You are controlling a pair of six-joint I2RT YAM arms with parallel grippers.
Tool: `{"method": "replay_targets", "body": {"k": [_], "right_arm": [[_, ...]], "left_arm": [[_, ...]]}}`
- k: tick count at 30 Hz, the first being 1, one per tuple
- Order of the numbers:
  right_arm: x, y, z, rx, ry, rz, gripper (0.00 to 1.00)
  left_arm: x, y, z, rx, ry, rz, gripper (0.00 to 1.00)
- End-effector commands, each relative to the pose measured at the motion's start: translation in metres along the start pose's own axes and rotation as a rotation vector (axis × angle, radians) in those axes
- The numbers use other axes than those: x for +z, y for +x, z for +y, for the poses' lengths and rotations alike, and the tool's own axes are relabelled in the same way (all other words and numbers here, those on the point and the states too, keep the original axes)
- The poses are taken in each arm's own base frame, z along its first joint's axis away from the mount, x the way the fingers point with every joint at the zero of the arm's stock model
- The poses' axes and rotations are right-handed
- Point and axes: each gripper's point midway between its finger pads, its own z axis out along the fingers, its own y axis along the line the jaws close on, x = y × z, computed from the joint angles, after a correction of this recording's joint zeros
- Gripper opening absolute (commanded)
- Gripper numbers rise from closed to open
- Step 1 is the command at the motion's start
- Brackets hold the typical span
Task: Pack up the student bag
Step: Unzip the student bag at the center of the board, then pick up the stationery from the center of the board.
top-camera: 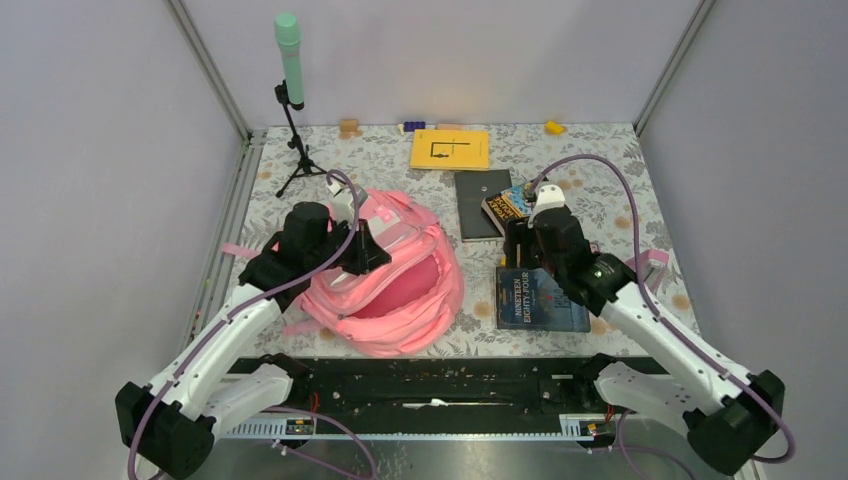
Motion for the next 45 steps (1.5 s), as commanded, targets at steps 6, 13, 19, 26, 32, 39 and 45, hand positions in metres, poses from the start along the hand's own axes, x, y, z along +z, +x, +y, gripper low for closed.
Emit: {"method": "replay_targets", "body": {"k": [6,13,19,26,32,39,45], "right_arm": [[0.051,0.064,-0.099,0.215,0.256,0.259,0.72],[0.078,0.085,-0.154,0.335,0.334,0.355,0.73],[0.075,0.087,-0.192,0.372,0.402,0.39,0.74],[0.06,0.088,-0.225,0.376,0.503,0.397,0.79],[0.066,0.1,-0.235,0.379,0.53,0.453,0.8],[0.081,0.117,-0.23,0.382,0.47,0.543,0.81],[0.092,0.119,-0.214,0.409,0.372,0.561,0.73]], "left_arm": [[-0.009,-0.032,-0.007,0.113,0.061,-0.098,0.0],[-0.008,-0.025,-0.001,0.1,0.067,-0.076,0.0],[-0.012,-0.024,-0.003,0.109,0.07,-0.082,0.0],[-0.013,-0.022,-0.004,0.109,0.078,-0.082,0.0],[-0.015,-0.021,-0.003,0.113,0.073,-0.09,0.0],[-0.015,-0.021,-0.003,0.113,0.071,-0.089,0.0],[-0.014,-0.02,-0.002,0.11,0.068,-0.084,0.0]]}}
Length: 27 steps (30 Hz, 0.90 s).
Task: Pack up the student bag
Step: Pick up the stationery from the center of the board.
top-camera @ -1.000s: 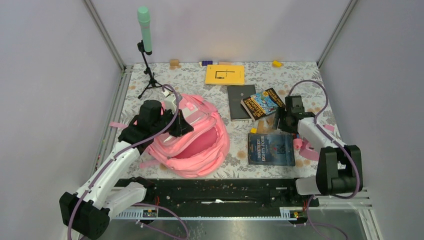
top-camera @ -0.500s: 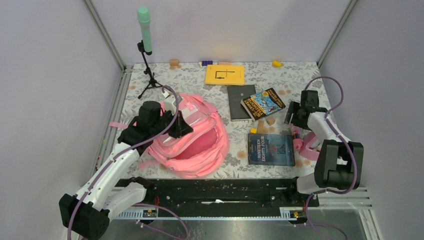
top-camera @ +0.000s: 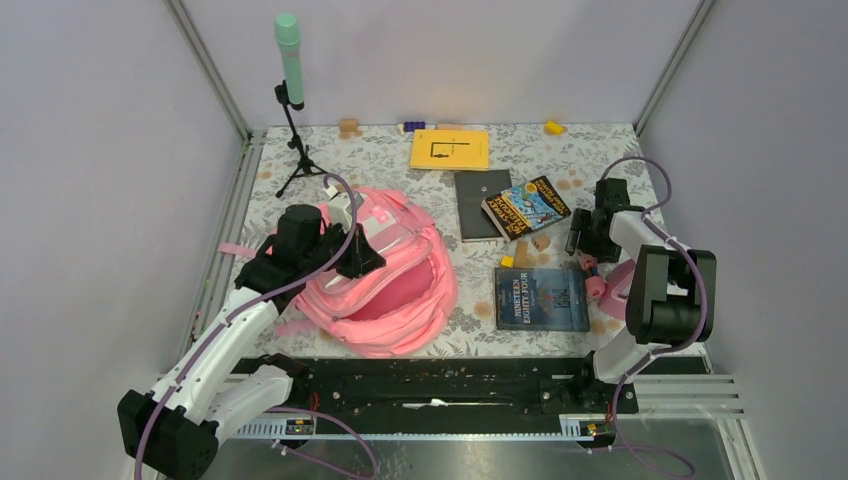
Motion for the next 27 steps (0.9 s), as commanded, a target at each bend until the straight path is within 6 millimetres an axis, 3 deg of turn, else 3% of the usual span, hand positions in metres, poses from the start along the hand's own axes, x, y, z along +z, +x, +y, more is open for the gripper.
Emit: {"method": "replay_targets", "body": {"k": [1,12,20,25,27], "right_arm": [[-0.004,-0.007,0.022,-0.005,-0.123,0.004,0.73],[0.004,-0.004,0.005,-0.029,-0.008,0.031,0.65],[-0.009,-0.033,-0.005,-0.092,0.09,-0.1,0.16],[-0.034,-0.052,-0.006,-0.086,0.093,-0.271,0.01],[-0.044,-0.056,-0.003,-0.086,0.074,-0.335,0.0]], "left_arm": [[-0.007,-0.027,-0.013,0.053,0.045,-0.1,0.0],[-0.006,-0.027,-0.01,0.053,0.035,-0.096,0.0],[-0.006,-0.027,-0.01,0.056,0.029,-0.1,0.0],[-0.006,-0.027,-0.009,0.056,0.026,-0.098,0.0],[-0.005,-0.027,-0.008,0.056,0.024,-0.098,0.0]]}}
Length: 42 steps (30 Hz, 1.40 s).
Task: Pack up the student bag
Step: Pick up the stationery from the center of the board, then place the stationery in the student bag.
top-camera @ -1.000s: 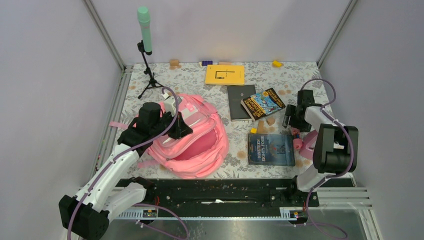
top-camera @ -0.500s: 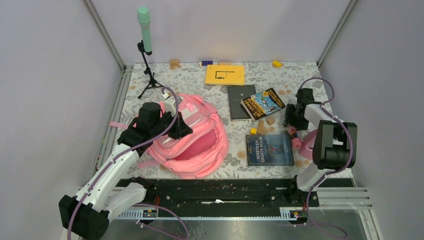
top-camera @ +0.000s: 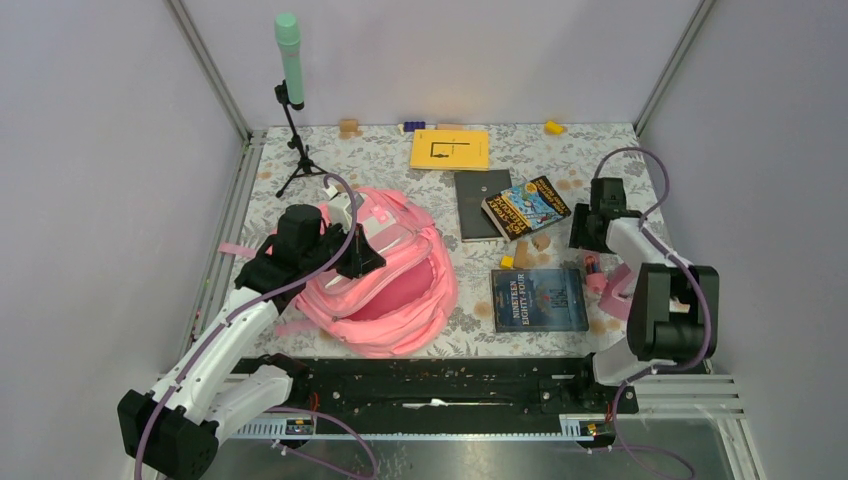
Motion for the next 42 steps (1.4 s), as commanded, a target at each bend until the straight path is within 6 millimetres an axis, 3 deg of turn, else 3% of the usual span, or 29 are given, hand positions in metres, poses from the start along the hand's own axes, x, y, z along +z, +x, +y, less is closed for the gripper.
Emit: {"method": "replay_targets", "body": {"k": [1,8,16,22,34,39,42], "right_arm": [[-0.035,-0.042,-0.007,0.003,0.023,-0.257,0.0],[-0.07,-0.054,0.004,-0.02,-0.02,-0.36,0.0],[-0.132,-0.059,0.052,-0.092,-0.196,-0.441,0.0],[-0.174,-0.042,0.101,-0.08,-0.427,-0.445,0.0],[-0.242,0.026,0.239,-0.027,-0.944,-0.331,0.0],[-0.26,0.032,0.274,0.127,-1.055,-0.31,0.0],[-0.271,0.027,0.282,0.241,-1.112,-0.381,0.0]], "left_arm": [[-0.006,-0.027,-0.009,0.056,0.026,-0.099,0.0],[-0.006,-0.027,-0.008,0.06,0.023,-0.1,0.0],[-0.012,-0.034,-0.007,0.085,0.0,-0.147,0.0],[-0.014,-0.038,-0.003,0.083,-0.023,-0.165,0.0],[-0.016,-0.043,-0.004,0.082,-0.005,-0.202,0.0],[-0.016,-0.043,-0.007,0.086,0.014,-0.202,0.0],[-0.016,-0.043,-0.008,0.088,0.016,-0.203,0.0]]}}
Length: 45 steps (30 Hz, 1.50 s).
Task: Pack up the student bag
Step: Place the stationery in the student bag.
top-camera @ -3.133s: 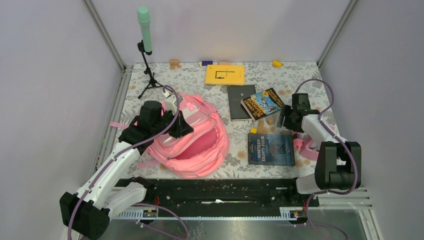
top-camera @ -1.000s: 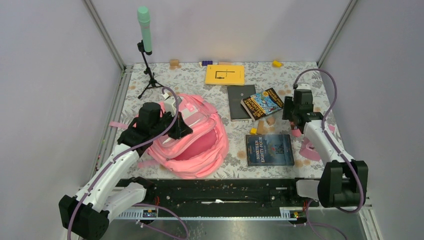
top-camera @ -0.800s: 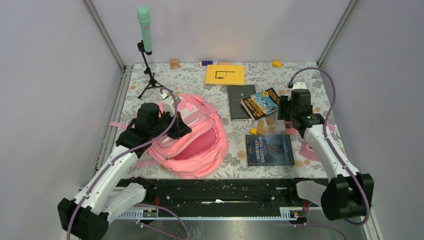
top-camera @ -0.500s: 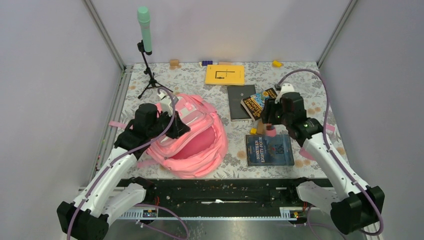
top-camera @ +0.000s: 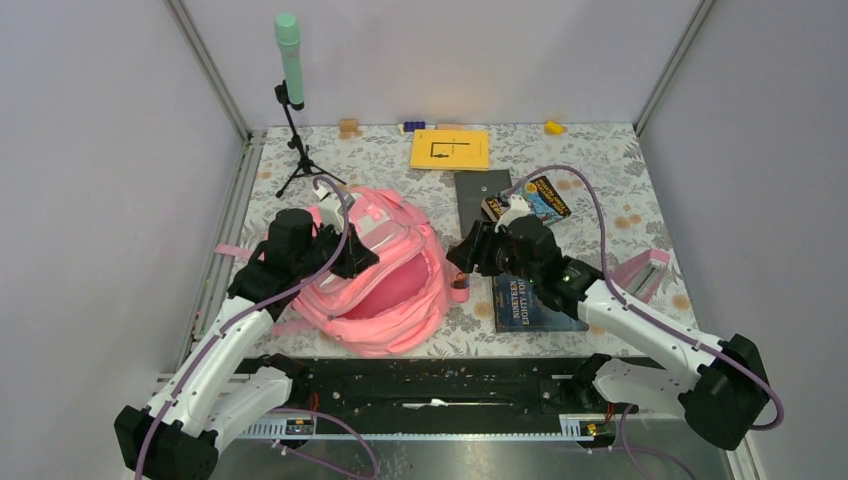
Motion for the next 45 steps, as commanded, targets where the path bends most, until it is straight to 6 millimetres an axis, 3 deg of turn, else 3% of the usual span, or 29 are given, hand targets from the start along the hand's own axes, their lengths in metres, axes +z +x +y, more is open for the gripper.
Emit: {"method": "replay_targets", "body": {"k": [1,5,8,14,19,21,24,26,35,40,45], "right_arm": [[0.001,-0.037,0.041,0.165,-0.131,-0.268,0.0],[-0.002,-0.048,0.05,0.144,-0.156,-0.382,0.0],[0.004,-0.048,0.059,0.2,-0.194,-0.374,0.0],[0.015,-0.016,0.071,0.285,-0.167,-0.138,0.0],[0.006,0.02,0.063,0.256,-0.11,0.054,0.0],[0.001,0.038,0.048,0.261,-0.067,0.1,0.0],[0.001,0.053,0.04,0.266,-0.046,0.148,0.0],[0.006,0.057,0.046,0.287,-0.074,0.165,0.0],[0.038,0.053,0.1,0.327,-0.222,0.194,0.0],[0.054,0.039,0.115,0.374,-0.262,0.152,0.0],[0.072,0.023,0.115,0.45,-0.256,0.061,0.0]], "left_arm": [[-0.004,-0.036,-0.014,0.055,0.057,-0.137,0.0],[-0.004,-0.036,-0.015,0.048,0.062,-0.139,0.0],[-0.004,-0.036,-0.019,0.043,0.086,-0.136,0.0],[-0.006,-0.037,-0.018,0.058,0.078,-0.144,0.0],[-0.007,-0.038,-0.021,0.059,0.093,-0.148,0.0],[-0.008,-0.037,-0.023,0.058,0.1,-0.146,0.0],[-0.008,-0.038,-0.025,0.059,0.11,-0.149,0.0],[-0.008,-0.037,-0.026,0.058,0.12,-0.149,0.0],[-0.007,-0.034,-0.032,0.06,0.162,-0.133,0.0],[-0.005,-0.03,-0.034,0.061,0.182,-0.115,0.0],[-0.005,-0.029,-0.037,0.065,0.196,-0.113,0.0]]}}
